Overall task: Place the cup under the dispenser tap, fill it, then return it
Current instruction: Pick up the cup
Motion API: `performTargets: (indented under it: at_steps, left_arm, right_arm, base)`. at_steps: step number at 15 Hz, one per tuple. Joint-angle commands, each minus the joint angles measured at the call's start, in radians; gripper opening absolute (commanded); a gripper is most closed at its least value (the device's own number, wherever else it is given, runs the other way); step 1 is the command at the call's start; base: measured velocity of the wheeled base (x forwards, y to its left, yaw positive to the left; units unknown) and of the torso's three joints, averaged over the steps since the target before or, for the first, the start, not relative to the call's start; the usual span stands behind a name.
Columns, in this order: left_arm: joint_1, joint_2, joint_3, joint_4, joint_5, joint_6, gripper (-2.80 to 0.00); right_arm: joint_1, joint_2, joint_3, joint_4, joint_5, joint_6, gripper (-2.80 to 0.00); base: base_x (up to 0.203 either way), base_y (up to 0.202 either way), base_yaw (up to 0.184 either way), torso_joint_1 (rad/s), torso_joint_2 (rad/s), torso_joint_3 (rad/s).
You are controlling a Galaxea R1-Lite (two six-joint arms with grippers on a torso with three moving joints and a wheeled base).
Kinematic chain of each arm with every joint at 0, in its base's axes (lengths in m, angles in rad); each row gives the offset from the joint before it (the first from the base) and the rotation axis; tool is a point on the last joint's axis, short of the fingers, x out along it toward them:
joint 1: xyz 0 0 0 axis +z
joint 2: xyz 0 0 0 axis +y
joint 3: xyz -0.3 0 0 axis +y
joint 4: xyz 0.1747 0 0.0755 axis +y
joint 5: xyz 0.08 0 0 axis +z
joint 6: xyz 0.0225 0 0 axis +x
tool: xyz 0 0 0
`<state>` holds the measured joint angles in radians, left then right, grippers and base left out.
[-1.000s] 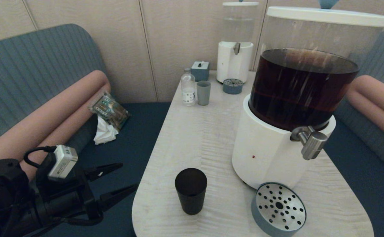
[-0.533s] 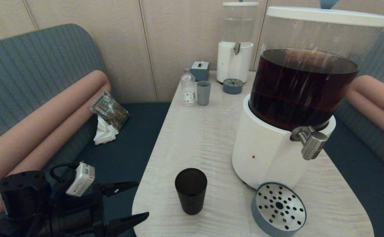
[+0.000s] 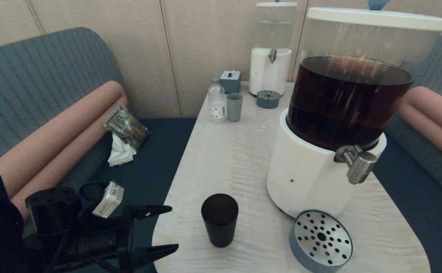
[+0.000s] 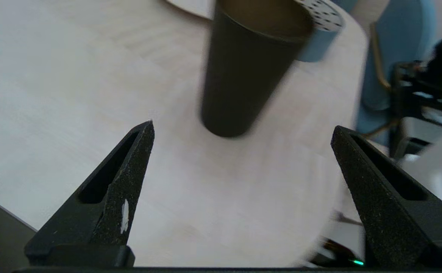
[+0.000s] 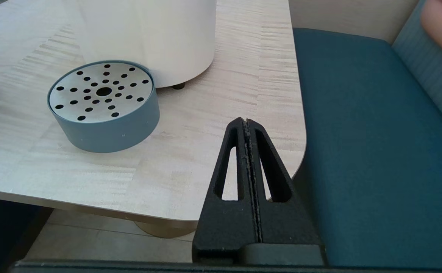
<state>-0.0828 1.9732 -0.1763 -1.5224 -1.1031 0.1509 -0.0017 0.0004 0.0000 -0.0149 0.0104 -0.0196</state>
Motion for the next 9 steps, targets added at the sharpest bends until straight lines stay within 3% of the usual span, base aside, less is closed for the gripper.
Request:
performTargets:
  at_steps: [1, 9]
  left_arm:
    - [-0.002, 0.056, -0.046, -0.008, -0.011, 0.005, 0.00]
    - [-0.071, 0.130, -0.110, -0.008, -0.041, 0.028, 0.00]
  right_arm:
    - [0.000, 0.000, 0.003, 0.000, 0.000, 0.000, -2.80]
    - [0.000, 0.000, 0.003, 0.000, 0.000, 0.000, -2.80]
  base:
    - [0.000, 0.000, 0.000, 0.000, 0.00, 0.000]
    - [0.000, 0.000, 0.000, 0.000, 0.00, 0.000]
